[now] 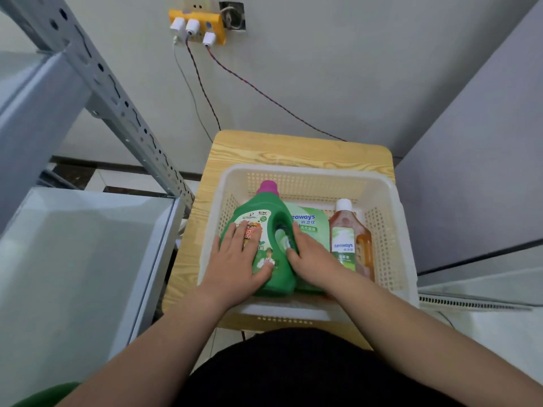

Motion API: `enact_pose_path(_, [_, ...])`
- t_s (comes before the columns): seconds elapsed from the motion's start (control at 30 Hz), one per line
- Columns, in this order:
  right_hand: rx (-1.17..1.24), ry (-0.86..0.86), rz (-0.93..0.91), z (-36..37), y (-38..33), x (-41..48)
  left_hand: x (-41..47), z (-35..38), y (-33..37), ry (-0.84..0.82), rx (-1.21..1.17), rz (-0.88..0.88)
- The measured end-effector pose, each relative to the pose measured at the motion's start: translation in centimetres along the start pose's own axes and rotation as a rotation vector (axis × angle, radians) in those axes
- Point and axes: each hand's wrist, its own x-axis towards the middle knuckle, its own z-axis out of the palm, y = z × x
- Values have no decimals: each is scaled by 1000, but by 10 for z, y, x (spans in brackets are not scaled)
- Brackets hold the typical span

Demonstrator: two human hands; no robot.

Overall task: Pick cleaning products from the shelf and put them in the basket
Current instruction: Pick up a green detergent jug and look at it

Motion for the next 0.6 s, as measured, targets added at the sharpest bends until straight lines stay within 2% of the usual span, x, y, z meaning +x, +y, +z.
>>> enact_pose_path(0.13, [-1,-26,-44,-12,7,-4,0,-1,6,-1,-4,-16])
enact_pose_path(0.37, [-241,29,-261,-39,31,-69,-36,-18,49,65,-16,-31])
enact_pose_path(0.5, [-401,24,-404,-63,46,-102,-75,-19,96,289,-11,9])
enact_pose_path(0.6, [-496,27,-513,-74,55,-117,-102,-12,126,317,-16,-56])
